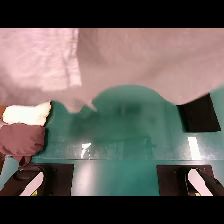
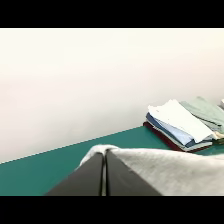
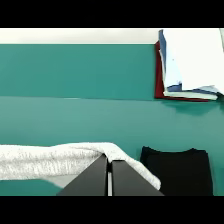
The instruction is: Fold the shirts.
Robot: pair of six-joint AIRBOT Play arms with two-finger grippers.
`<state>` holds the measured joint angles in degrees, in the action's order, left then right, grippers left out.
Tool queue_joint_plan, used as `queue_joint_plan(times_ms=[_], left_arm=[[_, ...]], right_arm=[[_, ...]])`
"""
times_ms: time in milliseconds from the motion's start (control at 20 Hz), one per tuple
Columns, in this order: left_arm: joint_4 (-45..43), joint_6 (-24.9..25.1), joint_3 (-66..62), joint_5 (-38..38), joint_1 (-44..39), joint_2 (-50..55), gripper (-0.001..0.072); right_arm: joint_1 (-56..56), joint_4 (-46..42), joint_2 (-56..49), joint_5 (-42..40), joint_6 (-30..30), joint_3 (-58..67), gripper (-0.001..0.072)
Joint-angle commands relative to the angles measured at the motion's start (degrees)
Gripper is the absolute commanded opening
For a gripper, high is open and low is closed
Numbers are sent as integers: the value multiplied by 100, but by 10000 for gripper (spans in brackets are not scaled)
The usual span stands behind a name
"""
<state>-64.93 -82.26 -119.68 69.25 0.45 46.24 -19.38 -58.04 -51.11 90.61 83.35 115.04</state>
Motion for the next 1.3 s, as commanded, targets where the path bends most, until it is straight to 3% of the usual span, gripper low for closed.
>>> queue_joint_plan(times_ms=[0,150,350,550,750,950,1100,1250], left_arm=[[-291,-50,101,219,7,63,20],[-330,-118,1180,485,7,411,20],[-367,-125,2299,879,7,1626,21],[-369,24,2553,831,7,3285,21],[-369,286,2549,-122,7,4513,20],[-369,417,2503,-813,7,4767,21],[-411,494,2059,2,39,4767,21],[-428,608,2164,977,48,4763,21]], right_arm=[[39,-59,-459,754,330,726,8],[651,-107,-999,756,568,142,8],[1880,-1912,-2061,957,922,-855,8],[2317,-1961,-3609,953,916,-1257,8],[2284,-1952,-4798,59,734,-1239,8],[2227,-1956,-5445,-243,678,-393,9],[2282,-1961,-5383,-195,498,164,8],[2334,-1974,-4872,-173,398,-487,8]])
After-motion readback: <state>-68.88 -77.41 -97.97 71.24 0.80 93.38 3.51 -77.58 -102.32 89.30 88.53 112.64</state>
